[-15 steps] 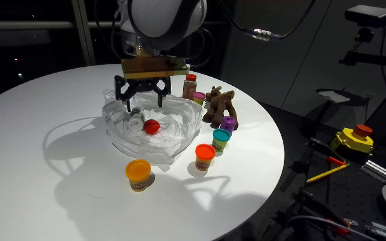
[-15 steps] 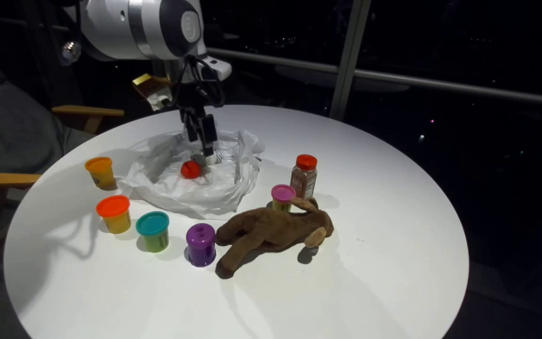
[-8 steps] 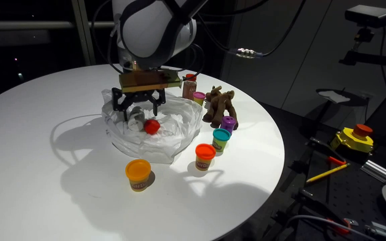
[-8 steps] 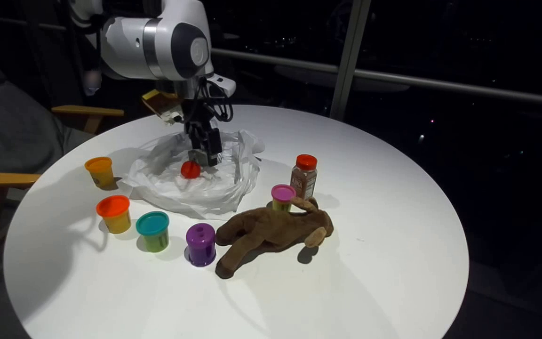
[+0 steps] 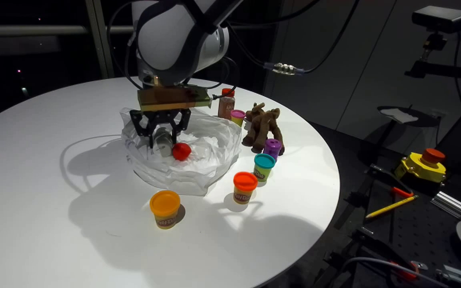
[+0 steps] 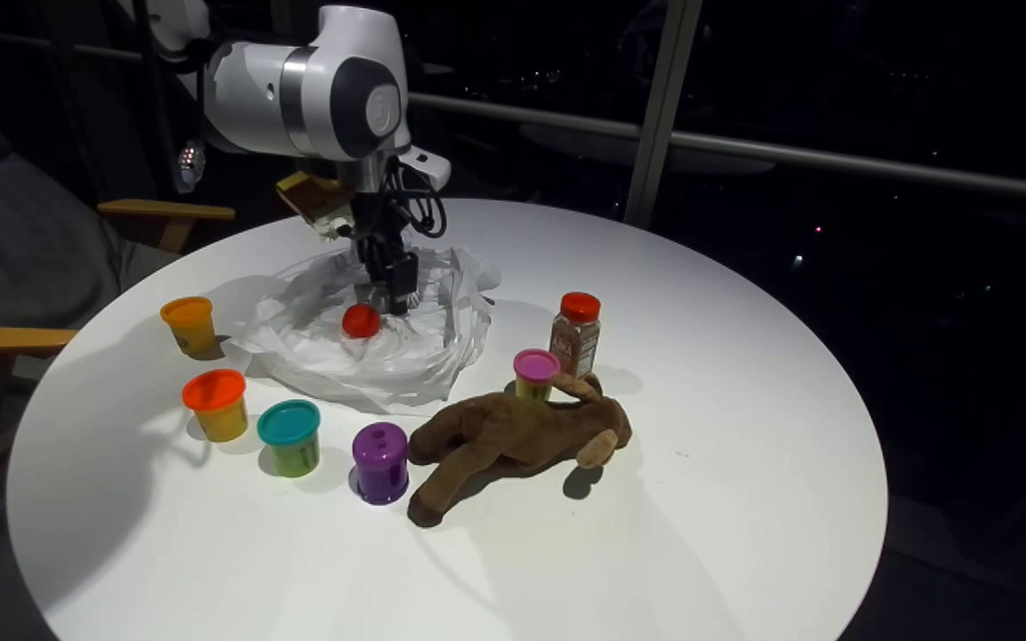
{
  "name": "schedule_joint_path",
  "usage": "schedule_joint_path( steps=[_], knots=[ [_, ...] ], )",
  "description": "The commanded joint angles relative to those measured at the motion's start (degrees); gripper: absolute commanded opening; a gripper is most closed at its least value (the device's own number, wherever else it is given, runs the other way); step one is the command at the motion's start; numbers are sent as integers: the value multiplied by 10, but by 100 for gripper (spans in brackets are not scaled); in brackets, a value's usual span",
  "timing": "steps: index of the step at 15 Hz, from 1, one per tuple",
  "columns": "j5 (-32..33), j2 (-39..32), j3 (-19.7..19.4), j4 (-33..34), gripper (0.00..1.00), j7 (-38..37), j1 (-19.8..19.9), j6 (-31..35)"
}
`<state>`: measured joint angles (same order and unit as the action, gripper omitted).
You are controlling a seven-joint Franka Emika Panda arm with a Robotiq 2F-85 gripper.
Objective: Remove all the objects from the plastic bag and put them on the table
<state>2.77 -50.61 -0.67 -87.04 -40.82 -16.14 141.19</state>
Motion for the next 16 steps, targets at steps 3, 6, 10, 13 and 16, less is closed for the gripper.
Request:
schedule_joint_path(
  steps=[3, 6, 10, 13, 16],
  knots=[
    [-12, 18, -9, 2, 27, 2, -10, -3],
    [13, 65, -38, -36, 27, -31, -42, -6],
    [53, 135, -64, -100, 27, -70, -84, -14],
    [90, 181, -63, -153, 27, -99, -106, -36],
    [113, 211, -46, -203, 27, -120, -112, -60]
  ],
)
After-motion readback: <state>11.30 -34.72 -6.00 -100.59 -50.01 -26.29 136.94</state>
